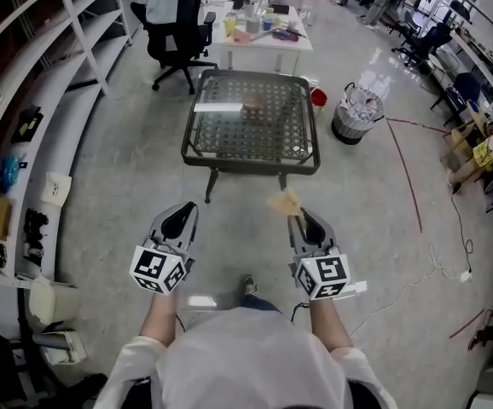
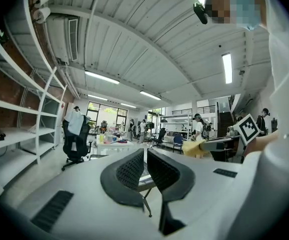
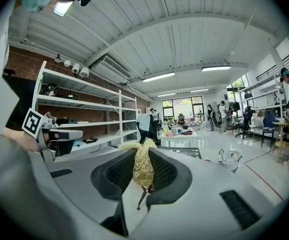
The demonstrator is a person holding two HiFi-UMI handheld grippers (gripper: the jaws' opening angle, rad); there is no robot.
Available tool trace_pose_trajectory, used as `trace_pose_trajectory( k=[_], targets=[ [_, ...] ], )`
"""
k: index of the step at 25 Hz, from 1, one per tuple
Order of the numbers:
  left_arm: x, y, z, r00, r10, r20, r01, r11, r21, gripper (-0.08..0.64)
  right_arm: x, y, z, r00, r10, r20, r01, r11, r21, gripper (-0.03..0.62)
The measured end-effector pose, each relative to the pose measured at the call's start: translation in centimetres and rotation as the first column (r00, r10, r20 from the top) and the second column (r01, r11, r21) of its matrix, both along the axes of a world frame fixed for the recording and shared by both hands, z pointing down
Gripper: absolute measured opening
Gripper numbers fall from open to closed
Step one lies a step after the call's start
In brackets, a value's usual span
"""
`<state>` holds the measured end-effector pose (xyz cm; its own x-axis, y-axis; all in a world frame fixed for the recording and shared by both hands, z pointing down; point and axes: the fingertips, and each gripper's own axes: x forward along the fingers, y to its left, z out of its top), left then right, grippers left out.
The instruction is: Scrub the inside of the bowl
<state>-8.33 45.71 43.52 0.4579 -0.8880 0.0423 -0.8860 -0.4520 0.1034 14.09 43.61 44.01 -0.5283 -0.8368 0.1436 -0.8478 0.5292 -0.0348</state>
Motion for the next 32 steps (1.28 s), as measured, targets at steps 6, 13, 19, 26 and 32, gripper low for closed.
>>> trace_pose_trajectory(
  k=[6, 13, 19, 26, 32],
  targets=[
    [0.4, -5.4, 0.0, 0.999, -0.044, 0.005, 0.044, 0.999, 0.002, 0.044, 0.4, -6.1, -0.1, 0.999, -0.052, -0.002, 0.052, 0.999, 0.002, 0.087],
    [0.7, -10.2, 0.8, 0.995, -0.096, 0.0, 0.096, 0.995, -0.015, 0.044, 1.2, -11.6, 0.9, 0.996, -0.093, -0.005, 0.093, 0.996, -0.015, 0.087],
    [-0.2, -13.7, 1.0, 0.996, -0.088, -0.004, 0.088, 0.996, -0.018, 0.044, -0.1, -15.1, 1.4, 0.996, -0.093, -0.001, 0.093, 0.995, -0.028, 0.087],
    [-1.9, -19.7, 1.5, 1.0, -0.019, -0.017, 0.019, 1.0, -0.02, 0.044, -1.7, -19.5, 1.5, 1.0, -0.023, -0.006, 0.023, 0.999, -0.029, 0.087],
    [-4.4, -25.5, 0.5, 0.999, 0.044, -0.007, -0.044, 0.999, -0.013, 0.044, -4.5, -23.8, 1.1, 1.0, 0.031, 0.006, -0.031, 0.999, -0.03, 0.087]
  ],
)
